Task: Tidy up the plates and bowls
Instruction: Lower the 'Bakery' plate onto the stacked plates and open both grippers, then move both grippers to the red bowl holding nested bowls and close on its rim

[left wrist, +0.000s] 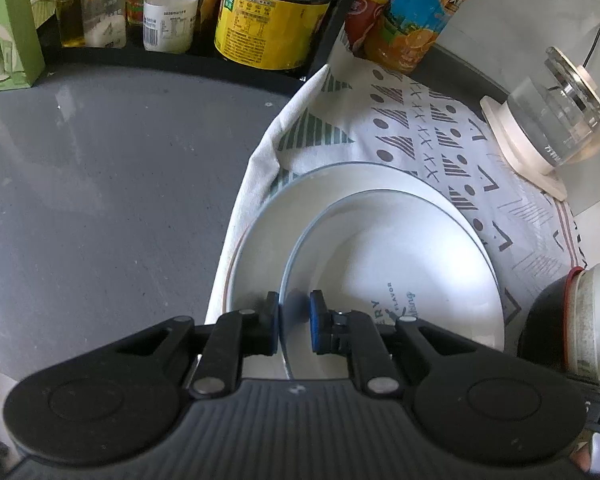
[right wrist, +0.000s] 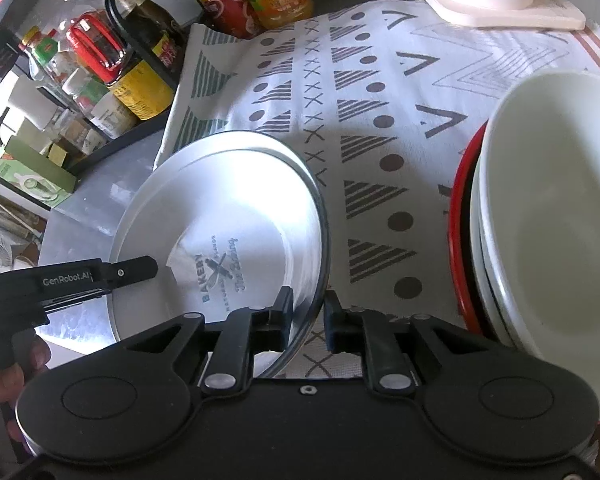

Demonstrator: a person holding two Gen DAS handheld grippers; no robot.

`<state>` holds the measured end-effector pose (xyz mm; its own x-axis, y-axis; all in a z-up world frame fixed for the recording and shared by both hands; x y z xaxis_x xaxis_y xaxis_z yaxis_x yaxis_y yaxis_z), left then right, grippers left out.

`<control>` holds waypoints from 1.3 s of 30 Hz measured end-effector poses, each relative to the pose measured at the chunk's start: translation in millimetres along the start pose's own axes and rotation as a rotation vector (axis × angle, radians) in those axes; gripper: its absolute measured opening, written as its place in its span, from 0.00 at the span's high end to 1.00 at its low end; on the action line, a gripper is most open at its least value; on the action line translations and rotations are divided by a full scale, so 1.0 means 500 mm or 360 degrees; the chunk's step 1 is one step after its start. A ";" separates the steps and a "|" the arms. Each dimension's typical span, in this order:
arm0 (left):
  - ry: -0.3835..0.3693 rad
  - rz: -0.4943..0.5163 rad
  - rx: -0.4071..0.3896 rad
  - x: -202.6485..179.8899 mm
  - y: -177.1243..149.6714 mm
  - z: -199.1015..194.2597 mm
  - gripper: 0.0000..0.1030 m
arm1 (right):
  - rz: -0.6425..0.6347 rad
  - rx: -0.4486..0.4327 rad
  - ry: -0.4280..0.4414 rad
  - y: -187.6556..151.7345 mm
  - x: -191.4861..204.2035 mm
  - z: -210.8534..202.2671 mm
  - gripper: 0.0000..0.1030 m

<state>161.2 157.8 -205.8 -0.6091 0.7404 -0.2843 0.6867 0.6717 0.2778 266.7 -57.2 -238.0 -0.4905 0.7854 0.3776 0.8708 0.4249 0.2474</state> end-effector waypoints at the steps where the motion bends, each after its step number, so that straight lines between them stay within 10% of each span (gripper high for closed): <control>1: 0.0000 0.0007 0.0001 0.000 0.002 0.001 0.88 | 0.0012 0.0002 0.0011 0.000 -0.002 0.002 0.82; 27: 0.0166 0.0103 -0.0014 -0.021 0.048 -0.047 0.88 | 0.0060 -0.0115 0.0065 0.002 0.002 -0.048 0.55; 39: 0.0064 0.0127 -0.0137 -0.071 0.071 -0.116 0.44 | 0.0053 -0.0331 0.0122 0.023 0.003 -0.146 0.24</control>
<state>184.1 157.2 -132.5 -0.5706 0.7908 -0.2213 0.6982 0.6091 0.3763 273.6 -83.9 -169.4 -0.4698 0.7576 0.4532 0.8646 0.2913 0.4094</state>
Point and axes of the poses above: each gripper's, at about its wrist camera, not at the fingertips, and z roughly the way its jaws point, x to its left, y to its top, the point moved 1 cm from there along z, roughly the way its jaws point, and after that the axes turned 8 degrees about x, right-handed, at the moved point
